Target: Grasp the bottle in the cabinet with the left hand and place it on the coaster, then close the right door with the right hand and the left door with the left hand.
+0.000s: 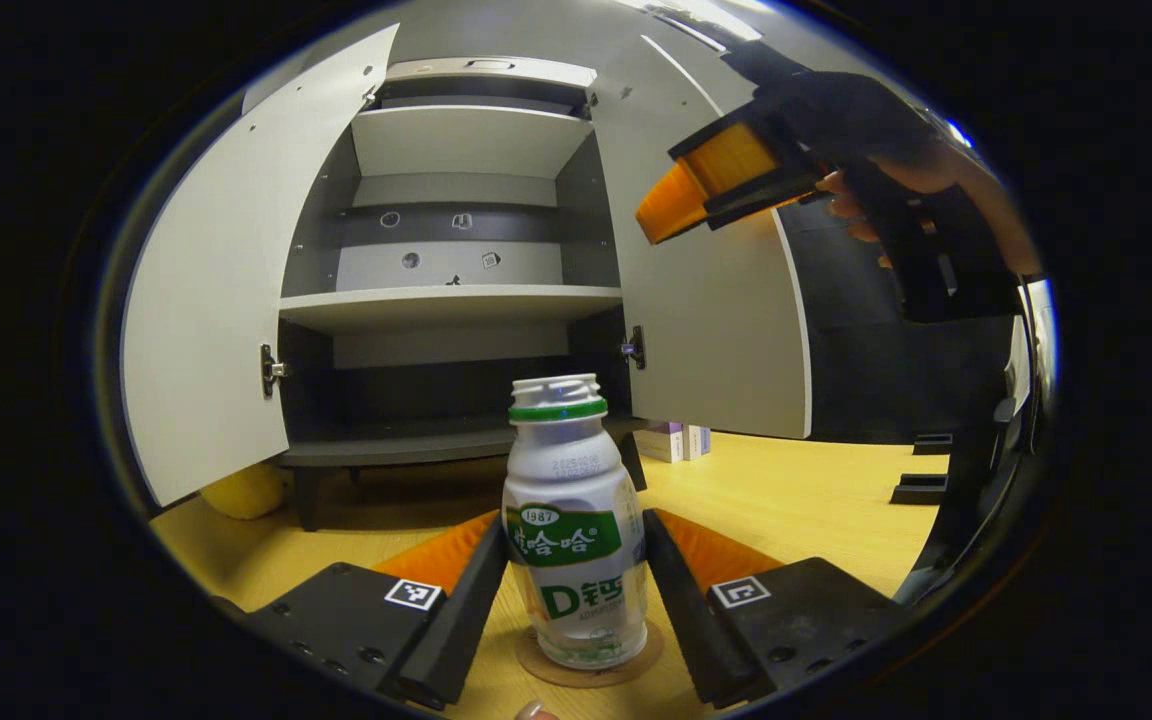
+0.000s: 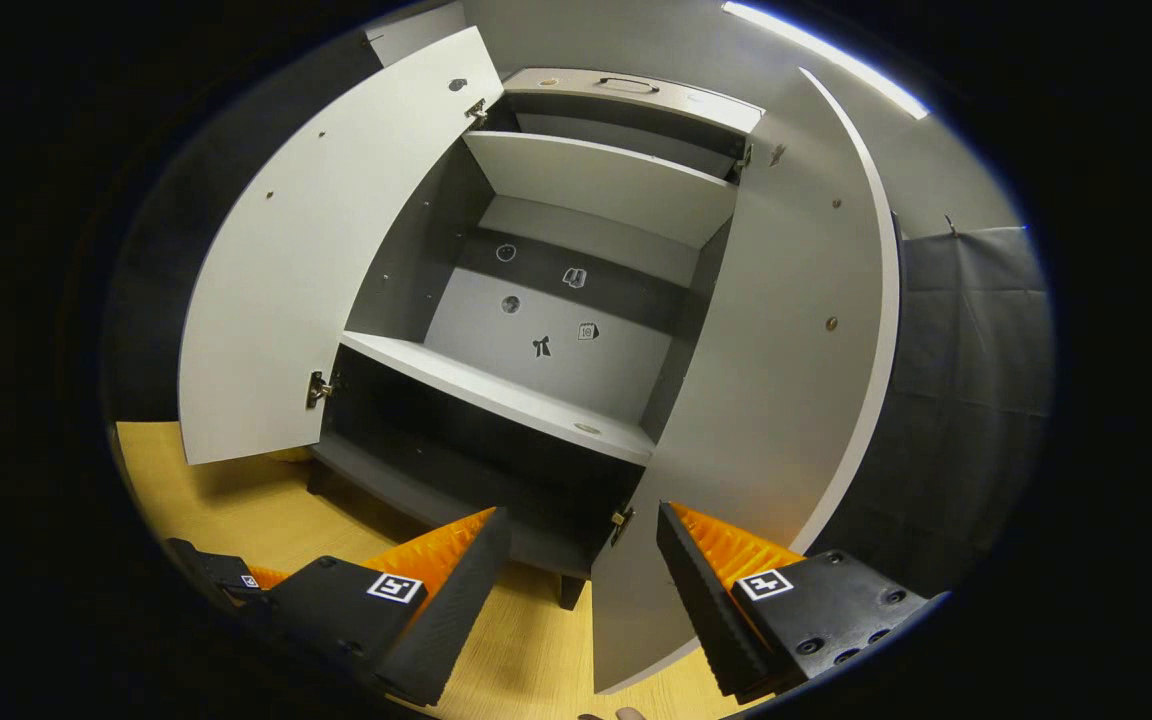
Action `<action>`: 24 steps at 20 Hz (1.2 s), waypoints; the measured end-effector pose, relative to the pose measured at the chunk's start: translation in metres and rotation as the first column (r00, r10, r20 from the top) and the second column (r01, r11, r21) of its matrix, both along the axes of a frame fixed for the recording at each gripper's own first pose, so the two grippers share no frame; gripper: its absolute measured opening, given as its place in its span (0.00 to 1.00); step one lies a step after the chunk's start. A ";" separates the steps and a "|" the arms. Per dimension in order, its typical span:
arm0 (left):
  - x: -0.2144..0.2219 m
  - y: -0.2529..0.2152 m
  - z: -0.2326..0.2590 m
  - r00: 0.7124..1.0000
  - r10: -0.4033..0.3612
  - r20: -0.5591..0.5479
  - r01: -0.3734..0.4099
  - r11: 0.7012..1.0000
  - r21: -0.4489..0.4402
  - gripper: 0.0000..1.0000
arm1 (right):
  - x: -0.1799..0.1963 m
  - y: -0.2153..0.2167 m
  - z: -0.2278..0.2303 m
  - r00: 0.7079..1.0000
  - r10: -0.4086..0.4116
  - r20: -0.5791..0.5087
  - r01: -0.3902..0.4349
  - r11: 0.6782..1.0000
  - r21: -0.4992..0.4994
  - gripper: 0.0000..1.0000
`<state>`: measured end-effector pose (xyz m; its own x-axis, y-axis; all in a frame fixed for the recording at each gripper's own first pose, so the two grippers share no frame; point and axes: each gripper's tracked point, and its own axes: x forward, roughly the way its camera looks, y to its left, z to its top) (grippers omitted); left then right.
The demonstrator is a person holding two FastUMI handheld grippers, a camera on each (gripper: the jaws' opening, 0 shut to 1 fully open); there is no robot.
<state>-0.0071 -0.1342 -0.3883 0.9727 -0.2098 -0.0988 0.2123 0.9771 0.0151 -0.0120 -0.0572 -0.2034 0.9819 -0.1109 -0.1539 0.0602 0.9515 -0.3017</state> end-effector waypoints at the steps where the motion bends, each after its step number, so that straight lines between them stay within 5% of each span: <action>1: -0.001 0.000 0.000 1.000 0.004 0.007 -0.004 1.000 0.008 0.83 | 0.000 0.000 -0.001 1.000 0.000 -0.002 0.000 1.000 0.000 0.98; 12: 0.011 0.004 0.030 0.998 0.028 0.057 -0.031 0.998 0.058 0.96 | 0.004 -0.002 0.011 1.000 0.006 0.004 -0.006 1.000 0.009 0.98; 20: 0.010 0.026 0.157 0.995 0.022 0.099 -0.017 0.999 -0.051 0.96 | 0.007 0.003 0.088 0.999 -0.021 0.050 0.014 0.990 0.138 0.98; 24: -0.005 0.074 0.221 0.992 0.076 0.102 -0.076 0.997 -0.001 0.96 | -0.003 0.013 0.130 0.997 -0.034 0.069 0.015 0.966 0.258 0.98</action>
